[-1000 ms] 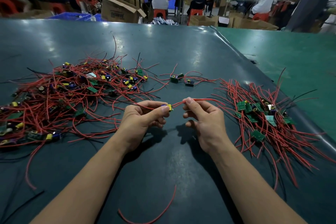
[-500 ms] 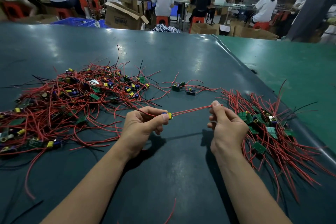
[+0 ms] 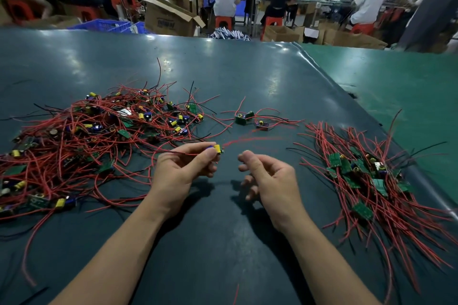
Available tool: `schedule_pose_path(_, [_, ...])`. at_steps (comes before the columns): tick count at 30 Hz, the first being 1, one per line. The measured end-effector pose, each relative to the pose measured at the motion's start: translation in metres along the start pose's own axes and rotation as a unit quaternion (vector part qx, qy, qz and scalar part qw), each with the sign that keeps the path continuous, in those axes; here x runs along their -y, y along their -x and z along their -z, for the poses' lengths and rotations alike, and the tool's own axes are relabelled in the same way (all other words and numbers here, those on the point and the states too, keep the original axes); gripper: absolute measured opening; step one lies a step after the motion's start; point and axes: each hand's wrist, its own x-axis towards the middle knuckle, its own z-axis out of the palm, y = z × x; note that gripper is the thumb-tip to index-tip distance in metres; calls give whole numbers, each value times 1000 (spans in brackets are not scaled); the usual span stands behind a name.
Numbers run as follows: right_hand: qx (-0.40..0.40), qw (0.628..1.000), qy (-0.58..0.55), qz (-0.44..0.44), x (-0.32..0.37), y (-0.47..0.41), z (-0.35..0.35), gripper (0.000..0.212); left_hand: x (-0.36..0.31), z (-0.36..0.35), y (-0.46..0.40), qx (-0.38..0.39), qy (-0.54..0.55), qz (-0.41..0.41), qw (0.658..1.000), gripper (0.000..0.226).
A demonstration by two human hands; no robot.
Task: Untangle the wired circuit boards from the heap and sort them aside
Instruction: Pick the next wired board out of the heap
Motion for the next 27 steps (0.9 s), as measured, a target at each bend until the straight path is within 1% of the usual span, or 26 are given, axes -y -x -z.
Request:
schedule_pose_path(3, [8,1000,-2,6,-1,-1,-1,26,0,0,2,31,-16,20,999,20])
schedule_pose_path(6, [-14,999,-29,8,-1,-2,1,11,-2,-1,3,52,-40,30,997,25])
schedule_pose_path(9, [-25,998,-56,7,-1,-3,2,11,-2,-2,5,61,-73,24,995,27])
schedule_pose_path(11, [-32,998,-46,16,-1,-4,0,13,-2,-2,5,64,-78,20,995,25])
schedule_pose_path(14, [-79,995,-57,29,-2,-7,-2,18,0,-1,3,57,-63,15,996,20])
schedule_pose_path(18, [-176,972,-147,48,3,-14,7,19,4,2,-4,11,-13,4,1000,9])
schedule_pose_path(21, [-244,954,-164,64,6,-18,17,17,7,2,-4,-2,-19,-11,1000,11])
schedule_pose_path(23, [-283,939,-181,73,6,-20,23,15,6,3,-5,-38,-10,-34,999,9])
schedule_pose_path(24, [-296,934,-185,76,6,-21,26,15,5,4,-6,-69,-18,-55,996,9])
schedule_pose_path(25, [-299,935,-175,81,6,-21,27,15,3,6,-8,-102,-50,-84,990,10])
schedule_pose_path(27, [-265,953,-104,100,4,-18,21,13,2,6,-8,-147,-161,-150,964,10])
